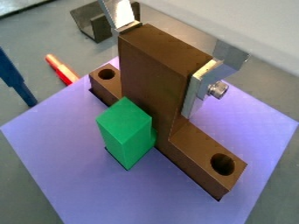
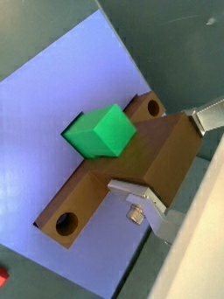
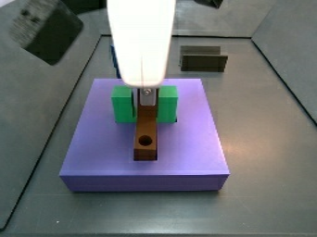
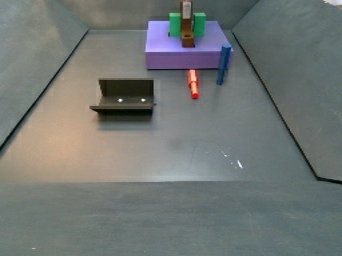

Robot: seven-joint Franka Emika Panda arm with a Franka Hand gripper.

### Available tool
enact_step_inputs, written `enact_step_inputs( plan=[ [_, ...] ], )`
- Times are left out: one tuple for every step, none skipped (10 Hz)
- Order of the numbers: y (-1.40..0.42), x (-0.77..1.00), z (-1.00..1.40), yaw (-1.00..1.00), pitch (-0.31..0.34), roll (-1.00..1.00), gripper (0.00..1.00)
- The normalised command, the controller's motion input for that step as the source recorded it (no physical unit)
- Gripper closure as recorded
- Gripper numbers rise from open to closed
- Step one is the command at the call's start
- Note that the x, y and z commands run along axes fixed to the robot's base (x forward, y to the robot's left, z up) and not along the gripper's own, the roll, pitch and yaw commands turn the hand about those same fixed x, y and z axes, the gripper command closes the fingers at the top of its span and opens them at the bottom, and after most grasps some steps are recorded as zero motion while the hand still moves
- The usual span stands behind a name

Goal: Pick up the brown object. Move up. Move to above the board. Insert the brown object.
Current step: Insert the brown object.

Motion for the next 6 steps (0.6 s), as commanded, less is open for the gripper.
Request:
enact_step_inputs(
  plan=[
    [0.00, 0.00, -0.15, 0.05, -0.006, 0.00, 1.00],
    [0.00, 0.00, -0.32, 0.04, -0.057, 0.04, 1.00],
    [-0.01, -0.09, -0.60, 0.03, -0.153, 0.07, 1.00],
    [-0.01, -0.11, -0.73, 0.02, -0.210, 0.06, 1.00],
    [-0.04, -0.05, -0.64, 0.00, -0.201, 0.05, 1.00],
    [0.00, 0.00, 0.00, 0.00, 0.000, 0.00, 1.00]
  ],
)
